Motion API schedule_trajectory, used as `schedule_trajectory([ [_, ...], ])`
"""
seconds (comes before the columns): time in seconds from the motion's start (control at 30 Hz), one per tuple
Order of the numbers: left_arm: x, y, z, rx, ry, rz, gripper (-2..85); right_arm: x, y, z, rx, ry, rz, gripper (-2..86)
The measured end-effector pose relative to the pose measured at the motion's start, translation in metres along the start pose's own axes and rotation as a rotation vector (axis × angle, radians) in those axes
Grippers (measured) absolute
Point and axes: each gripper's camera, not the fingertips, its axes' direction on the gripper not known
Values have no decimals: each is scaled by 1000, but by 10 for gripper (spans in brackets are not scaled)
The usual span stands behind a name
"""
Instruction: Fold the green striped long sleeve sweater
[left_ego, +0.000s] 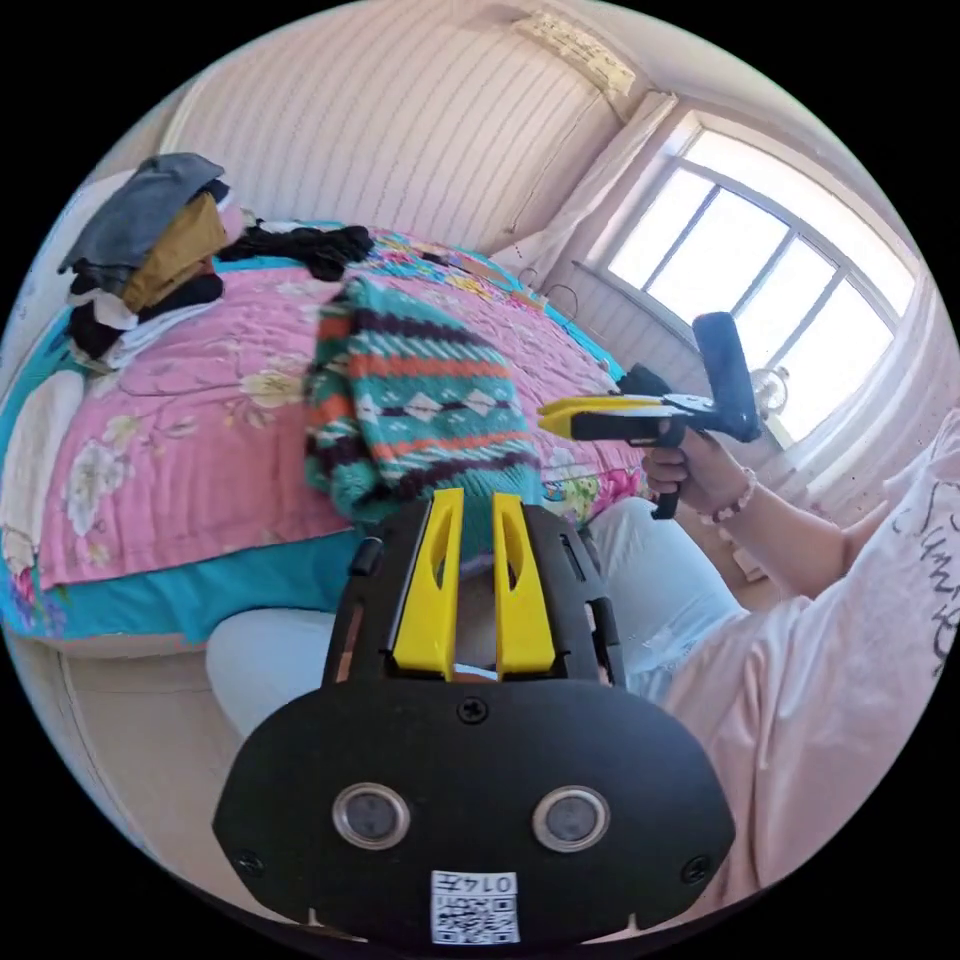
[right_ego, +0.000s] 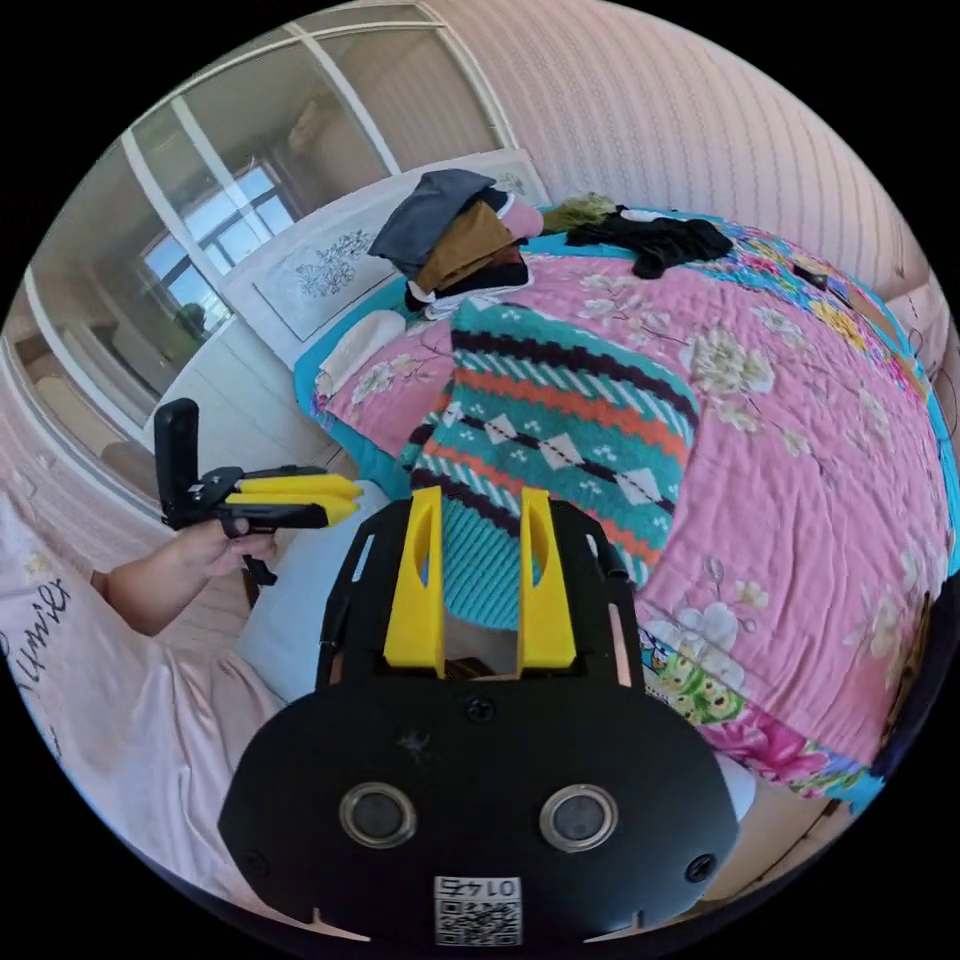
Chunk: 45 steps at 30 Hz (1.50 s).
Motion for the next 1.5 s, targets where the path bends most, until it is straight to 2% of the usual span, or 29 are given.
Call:
schedule_trajectory([
  [0.03, -15, 2, -3, 49, -107, -86, 83, -15, -3, 11, -4, 26, -46, 142],
  [0.07, -29, 2, 0, 58, -129, -165, 103, -29, -4, 23, -24, 56, -91, 156],
  [0.2, -56, -5, 44, -62, 86, -305, 115, -55, 5, 56, -85, 77, -124, 172],
  [0.3, -45, -11, 70, -53, 123, -286, 100, -53, 24, 74, -119, 171, -129, 135],
  [0.4, -36, -25, 82, -105, 82, -290, 88, -40, 38, 59, -130, 128, -113, 84],
  [0.53, -37, -40, 72, -93, 227, -293, 68, -10, 59, -2, -26, 68, -13, 39],
  [0.7, 6, -70, 49, -37, 283, -134, 60, 44, 110, -82, 105, 235, 108, 27],
  [0.87, 84, -116, 46, 61, 432, 167, 60, 118, 171, -136, 120, 353, 343, 23],
  [1.0, 128, -152, 73, 34, 516, 269, 59, 130, 204, -167, 199, 401, 441, 23],
  [1.1, 172, -178, 100, 11, 558, 377, 59, 116, 223, -190, 360, 276, 382, 50],
  [1.17, 205, -193, 123, -25, 585, 429, 59, 105, 225, -189, 399, 49, 297, 100],
  [1.23, 225, -198, 139, -69, 612, 456, 59, 98, 221, -177, 361, 48, 253, 131],
  [1.27, 232, -198, 147, -94, 646, 450, 58, 100, 220, -164, 316, 138, 246, 139],
  [1.33, 232, -195, 150, -65, 657, 389, 50, 122, 224, -147, 286, 181, 333, 132],
  [1.43, 207, -180, 130, 25, 511, 349, 64, 173, 240, -134, 187, -35, 542, 52],
  [1.5, 177, -167, 116, 37, 382, 289, 73, 189, 259, -136, 224, -74, 604, 46],
])
